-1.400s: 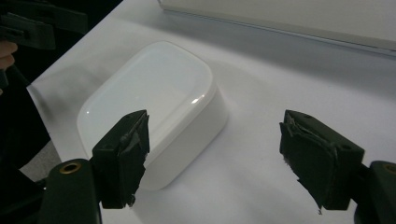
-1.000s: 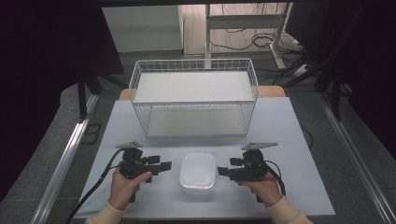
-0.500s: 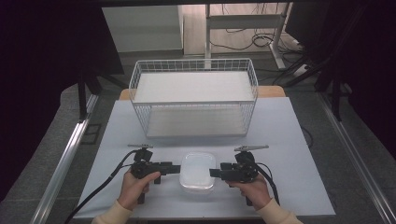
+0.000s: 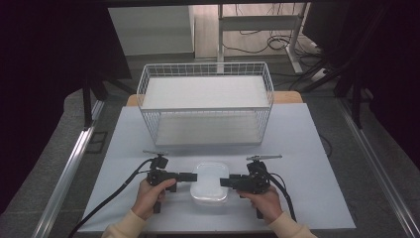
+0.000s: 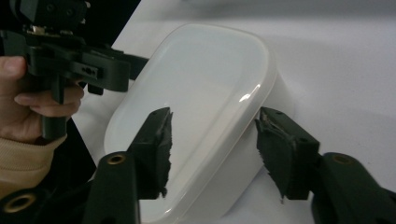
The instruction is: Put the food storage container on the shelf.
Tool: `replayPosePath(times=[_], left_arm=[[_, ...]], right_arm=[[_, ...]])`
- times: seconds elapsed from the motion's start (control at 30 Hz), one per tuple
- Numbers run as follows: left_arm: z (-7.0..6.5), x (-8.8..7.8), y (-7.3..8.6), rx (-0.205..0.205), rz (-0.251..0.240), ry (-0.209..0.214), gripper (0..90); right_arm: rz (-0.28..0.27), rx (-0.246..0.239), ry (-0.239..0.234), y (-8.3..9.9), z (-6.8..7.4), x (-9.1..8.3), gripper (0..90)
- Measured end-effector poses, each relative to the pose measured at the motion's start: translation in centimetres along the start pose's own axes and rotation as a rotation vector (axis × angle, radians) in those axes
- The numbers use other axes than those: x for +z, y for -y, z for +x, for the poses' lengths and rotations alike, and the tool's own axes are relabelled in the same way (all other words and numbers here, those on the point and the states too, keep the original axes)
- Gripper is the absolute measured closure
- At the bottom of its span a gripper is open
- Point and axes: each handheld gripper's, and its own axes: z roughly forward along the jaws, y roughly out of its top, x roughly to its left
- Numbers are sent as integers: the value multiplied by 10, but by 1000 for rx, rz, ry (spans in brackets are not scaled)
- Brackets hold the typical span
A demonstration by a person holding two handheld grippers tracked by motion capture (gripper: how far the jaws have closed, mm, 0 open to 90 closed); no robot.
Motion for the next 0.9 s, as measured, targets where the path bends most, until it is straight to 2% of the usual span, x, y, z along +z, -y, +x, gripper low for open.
replayPosePath(times=[0.03, 0.1, 0.17, 0.2, 0.33, 0.37, 0.53, 0.9], left_arm=[[0, 1, 0, 4, 2, -15, 590], [0, 1, 1, 3, 1, -30, 610], [-1, 0, 2, 6, 0, -44, 653], [-1, 0, 2, 4, -2, -44, 653], [-5, -3, 4, 19, -10, -51, 685], [-6, -3, 4, 23, -11, -52, 688], [-12, -7, 8, 38, -19, -54, 707], [-22, -15, 11, 72, -37, -23, 773]], right_arm=[[-4, 4, 13, 0, 0, -1, 515], [-7, 8, 20, 0, -1, -1, 541], [-25, 58, 3, 2, -4, -3, 609], [-25, 58, 3, 2, -4, -3, 609], [-40, 133, -46, 3, -10, -6, 664], [-40, 137, -54, 4, -11, -6, 670], [-49, 124, -56, 5, -7, -10, 693], [-71, 88, -53, 7, -1, -19, 744]])
